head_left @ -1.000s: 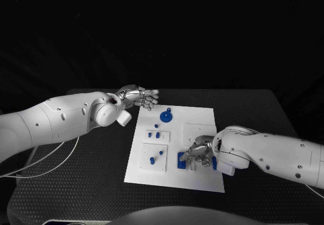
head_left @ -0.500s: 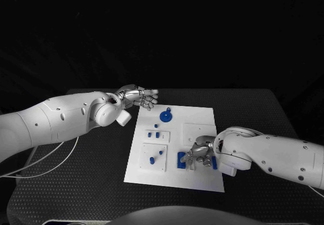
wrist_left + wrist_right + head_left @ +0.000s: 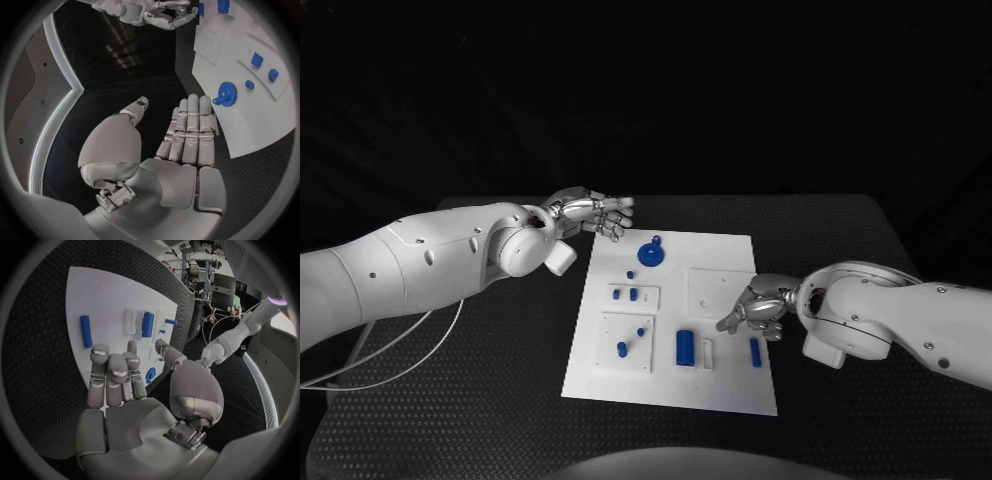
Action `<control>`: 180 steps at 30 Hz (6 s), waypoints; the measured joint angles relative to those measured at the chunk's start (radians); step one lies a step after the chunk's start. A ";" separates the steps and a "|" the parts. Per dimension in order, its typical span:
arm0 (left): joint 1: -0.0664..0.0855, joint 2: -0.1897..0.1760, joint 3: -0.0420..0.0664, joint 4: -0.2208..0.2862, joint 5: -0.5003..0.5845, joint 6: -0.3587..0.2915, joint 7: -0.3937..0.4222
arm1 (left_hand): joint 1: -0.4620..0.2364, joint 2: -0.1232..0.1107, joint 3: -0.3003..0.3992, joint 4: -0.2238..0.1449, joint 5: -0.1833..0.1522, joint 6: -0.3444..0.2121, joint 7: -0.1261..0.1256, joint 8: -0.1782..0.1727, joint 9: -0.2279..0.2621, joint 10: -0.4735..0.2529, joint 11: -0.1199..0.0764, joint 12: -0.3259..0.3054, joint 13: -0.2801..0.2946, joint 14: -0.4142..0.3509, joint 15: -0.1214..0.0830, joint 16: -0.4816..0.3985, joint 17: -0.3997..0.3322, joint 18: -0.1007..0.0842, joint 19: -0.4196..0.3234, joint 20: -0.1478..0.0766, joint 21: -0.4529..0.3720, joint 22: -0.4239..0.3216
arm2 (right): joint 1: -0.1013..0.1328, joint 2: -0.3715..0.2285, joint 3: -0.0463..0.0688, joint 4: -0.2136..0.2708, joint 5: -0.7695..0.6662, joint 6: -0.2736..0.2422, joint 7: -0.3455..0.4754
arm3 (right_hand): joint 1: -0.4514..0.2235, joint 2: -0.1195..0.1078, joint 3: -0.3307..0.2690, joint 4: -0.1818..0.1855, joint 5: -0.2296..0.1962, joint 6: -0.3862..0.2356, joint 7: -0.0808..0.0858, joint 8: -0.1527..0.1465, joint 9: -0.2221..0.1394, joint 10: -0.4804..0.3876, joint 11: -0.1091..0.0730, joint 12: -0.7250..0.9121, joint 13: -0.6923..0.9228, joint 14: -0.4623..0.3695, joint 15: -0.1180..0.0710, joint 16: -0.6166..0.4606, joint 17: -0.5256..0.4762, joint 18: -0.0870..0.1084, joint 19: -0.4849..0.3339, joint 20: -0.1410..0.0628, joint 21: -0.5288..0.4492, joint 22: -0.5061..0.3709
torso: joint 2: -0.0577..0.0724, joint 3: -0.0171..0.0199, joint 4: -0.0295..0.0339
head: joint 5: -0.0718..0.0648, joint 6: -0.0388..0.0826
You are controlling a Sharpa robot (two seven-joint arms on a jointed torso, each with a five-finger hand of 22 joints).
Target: Assemble the parts on the task board
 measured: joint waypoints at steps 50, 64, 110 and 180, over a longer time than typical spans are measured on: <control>0.000 -0.001 0.000 0.005 -0.001 -0.001 0.002 | 0.007 -0.001 -0.008 0.012 0.000 0.004 -0.004 0.006 0.002 0.004 0.004 0.000 0.000 0.000 0.000 0.000 0.002 0.000 -0.002 0.002 0.006 0.000 | -0.100 0.018 0.006 -0.068 -0.258 0.037 -0.117 | 0.019 0.054 -0.022 -0.028 0.000 0.040 -0.021 0.024 0.104 0.011 -0.007 -0.001 0.004 0.004 -0.004 0.000 0.000 0.001 -0.004 0.004 0.004 0.000 | -0.003 0.0025 -0.0106 | -0.023 -0.005; 0.000 -0.003 0.000 0.006 -0.002 0.000 0.001 | 0.007 -0.001 -0.008 0.012 0.000 0.004 -0.004 0.006 0.002 0.004 0.004 0.000 0.000 0.000 0.000 0.000 0.002 0.000 -0.002 0.002 0.006 0.000 | -0.124 0.058 0.014 -0.071 -0.388 0.033 -0.117 | 0.091 0.059 0.029 -0.090 0.000 0.044 -0.018 0.126 0.082 0.013 -0.005 -0.001 0.004 0.003 -0.004 0.000 0.000 0.001 -0.007 0.008 0.004 0.000 | -0.002 0.0020 -0.0096 | -0.019 -0.011; 0.000 -0.014 0.000 0.014 -0.020 0.000 -0.003 | 0.015 -0.001 -0.013 0.023 0.000 0.004 -0.004 0.006 0.002 0.004 0.004 0.000 0.000 0.000 0.000 0.000 0.003 0.000 -0.002 0.002 0.006 0.000 | -0.130 0.022 0.003 -0.016 -0.321 -0.055 -0.116 | 0.046 0.065 0.204 -0.058 0.298 0.041 -0.001 0.088 0.056 0.018 0.007 -0.009 0.012 0.010 0.013 -0.004 -0.012 0.005 -0.014 0.029 0.012 -0.001 | -0.004 0.0020 -0.0109 | -0.010 -0.019; 0.002 -0.013 0.000 0.015 -0.024 0.001 -0.009 | 0.023 -0.001 -0.019 0.028 0.000 0.004 -0.004 0.006 0.002 0.004 0.004 0.000 0.000 0.000 0.000 0.000 0.003 0.000 -0.002 0.002 0.006 0.000 | -0.114 0.147 -0.002 -0.081 0.185 -0.171 -0.134 | 0.038 0.116 0.190 -0.118 0.240 0.066 -0.008 -0.017 -0.034 0.021 0.004 -0.016 0.013 0.007 0.005 -0.004 -0.016 0.013 -0.009 0.027 0.012 -0.001 | -0.003 0.0027 -0.0107 | -0.003 -0.027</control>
